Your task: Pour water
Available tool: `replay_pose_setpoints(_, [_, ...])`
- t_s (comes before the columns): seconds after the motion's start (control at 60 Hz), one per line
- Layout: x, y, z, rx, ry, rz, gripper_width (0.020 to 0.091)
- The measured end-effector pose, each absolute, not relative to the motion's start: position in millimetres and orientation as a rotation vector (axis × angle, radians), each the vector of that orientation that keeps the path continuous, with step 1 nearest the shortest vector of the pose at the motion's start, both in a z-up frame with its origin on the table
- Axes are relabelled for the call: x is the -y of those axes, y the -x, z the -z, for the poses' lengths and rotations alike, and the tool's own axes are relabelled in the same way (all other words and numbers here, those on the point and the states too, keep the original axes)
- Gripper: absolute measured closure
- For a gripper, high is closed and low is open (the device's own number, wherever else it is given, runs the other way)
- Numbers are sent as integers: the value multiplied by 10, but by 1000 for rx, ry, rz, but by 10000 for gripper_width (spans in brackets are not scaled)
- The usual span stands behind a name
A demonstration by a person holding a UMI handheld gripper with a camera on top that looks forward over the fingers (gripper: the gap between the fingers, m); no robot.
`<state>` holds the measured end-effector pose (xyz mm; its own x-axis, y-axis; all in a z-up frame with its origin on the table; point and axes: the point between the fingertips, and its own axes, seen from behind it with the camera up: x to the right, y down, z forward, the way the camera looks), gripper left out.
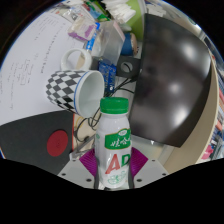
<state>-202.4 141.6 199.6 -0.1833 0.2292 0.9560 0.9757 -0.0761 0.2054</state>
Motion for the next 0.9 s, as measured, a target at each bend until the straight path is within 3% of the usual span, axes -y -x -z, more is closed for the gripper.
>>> replay_pose_setpoints(0.3, [-1387, 2170, -1889, 1462, 1406, 1226, 709])
replay_pose_setpoints(0.55, [-983, 2153, -2119, 755, 1828, 446, 691])
replay_pose_setpoints(0.733, [-1064, 1897, -2170, 316, 1836, 12, 693])
replay_pose_setpoints(0.9, [-1239, 1809, -1817, 182, 1837, -87, 693])
